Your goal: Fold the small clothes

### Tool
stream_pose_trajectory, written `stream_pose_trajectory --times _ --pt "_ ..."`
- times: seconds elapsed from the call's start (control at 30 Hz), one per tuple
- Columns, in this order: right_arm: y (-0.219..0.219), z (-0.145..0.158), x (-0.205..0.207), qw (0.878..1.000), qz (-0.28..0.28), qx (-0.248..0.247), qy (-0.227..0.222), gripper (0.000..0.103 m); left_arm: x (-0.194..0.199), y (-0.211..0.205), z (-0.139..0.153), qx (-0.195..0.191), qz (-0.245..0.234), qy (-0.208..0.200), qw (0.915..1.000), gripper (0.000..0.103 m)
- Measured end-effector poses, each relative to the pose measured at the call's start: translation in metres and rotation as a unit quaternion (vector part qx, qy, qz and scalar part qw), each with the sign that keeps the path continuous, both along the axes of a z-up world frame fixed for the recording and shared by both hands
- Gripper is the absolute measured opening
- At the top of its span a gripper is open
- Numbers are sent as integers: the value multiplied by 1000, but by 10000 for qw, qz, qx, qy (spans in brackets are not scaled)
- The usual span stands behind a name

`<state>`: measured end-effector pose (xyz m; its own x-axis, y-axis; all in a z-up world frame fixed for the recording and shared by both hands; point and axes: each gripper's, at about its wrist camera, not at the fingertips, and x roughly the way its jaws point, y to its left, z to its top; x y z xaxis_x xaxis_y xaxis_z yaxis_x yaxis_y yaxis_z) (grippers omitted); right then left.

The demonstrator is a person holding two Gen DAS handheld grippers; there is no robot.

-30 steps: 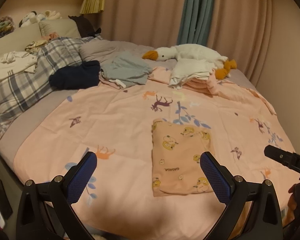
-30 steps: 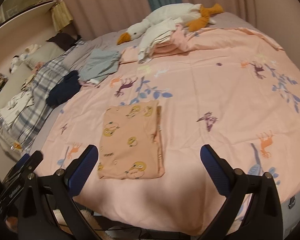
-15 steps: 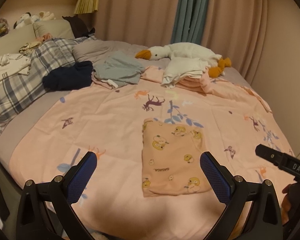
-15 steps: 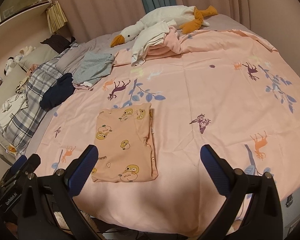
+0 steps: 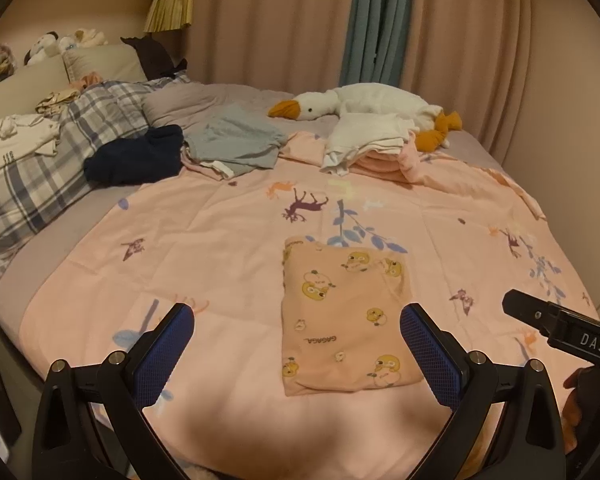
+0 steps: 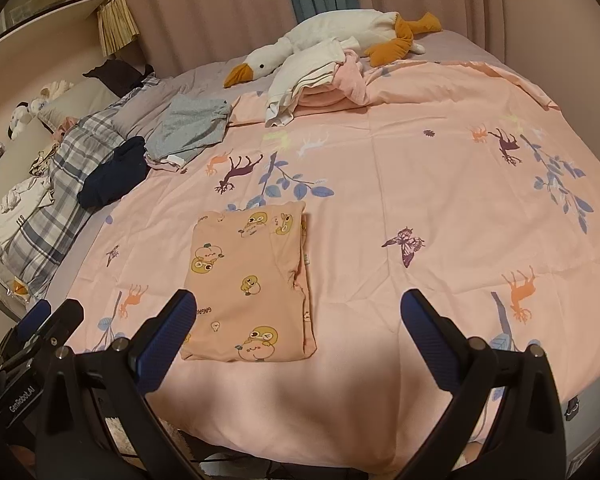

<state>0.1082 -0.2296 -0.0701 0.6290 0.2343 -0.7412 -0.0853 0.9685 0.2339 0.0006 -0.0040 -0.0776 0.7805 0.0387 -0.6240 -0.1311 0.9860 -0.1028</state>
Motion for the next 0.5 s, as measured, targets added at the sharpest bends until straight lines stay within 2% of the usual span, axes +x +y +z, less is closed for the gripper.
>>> stream_pose_trajectory --times 0.5 --pt "9 -3 0 9998 74 -184 27 102 3 5 -4 4 155 27 9999 102"
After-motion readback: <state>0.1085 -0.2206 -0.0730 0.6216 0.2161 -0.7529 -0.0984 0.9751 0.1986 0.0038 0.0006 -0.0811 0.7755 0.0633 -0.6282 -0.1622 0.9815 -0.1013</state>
